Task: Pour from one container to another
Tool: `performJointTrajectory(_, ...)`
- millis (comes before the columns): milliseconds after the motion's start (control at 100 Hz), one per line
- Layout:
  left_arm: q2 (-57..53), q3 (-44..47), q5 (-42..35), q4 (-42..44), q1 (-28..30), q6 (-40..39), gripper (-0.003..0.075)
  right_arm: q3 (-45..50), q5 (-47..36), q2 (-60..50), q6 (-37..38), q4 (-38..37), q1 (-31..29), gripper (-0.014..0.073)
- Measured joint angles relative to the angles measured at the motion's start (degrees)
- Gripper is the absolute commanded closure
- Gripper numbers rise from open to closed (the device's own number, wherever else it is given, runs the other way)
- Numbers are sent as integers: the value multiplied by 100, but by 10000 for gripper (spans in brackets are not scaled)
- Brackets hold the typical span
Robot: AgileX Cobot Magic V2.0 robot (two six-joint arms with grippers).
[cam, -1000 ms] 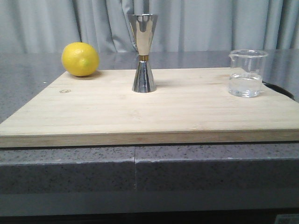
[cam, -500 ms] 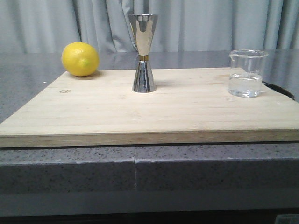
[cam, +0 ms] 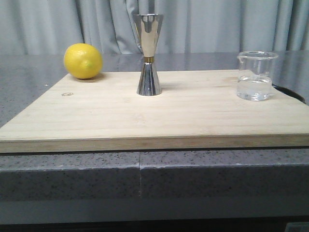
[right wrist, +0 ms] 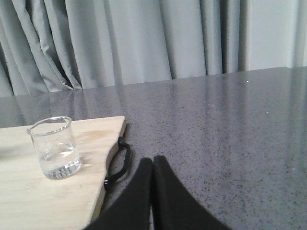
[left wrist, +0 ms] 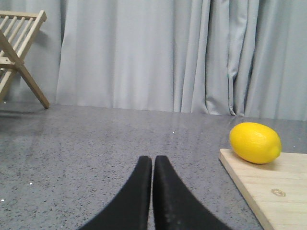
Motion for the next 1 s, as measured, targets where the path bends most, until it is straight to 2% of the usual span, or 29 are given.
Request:
performJointTrajectory(170,330,-832,517,-54,0,0,741,-835,580,128,0,-186,0,662)
performJointTrajectory(370,1284,-1956,1198,69,0,31,741,-2040,1723,898,0,-517,0,662)
performJointTrajectory(490,1839,-2428,1462,165,0,33,741,-2563,2072,1369,0,-794,0,662)
performJointTrajectory(680,2304,-2608,1412,179,0,42,741,-2737,2149,1657,0,-915,0,662)
performJointTrajectory(1000,2376,-2616,1411,191,0,42,741,-2749,2162,1665,0,-915,0,662)
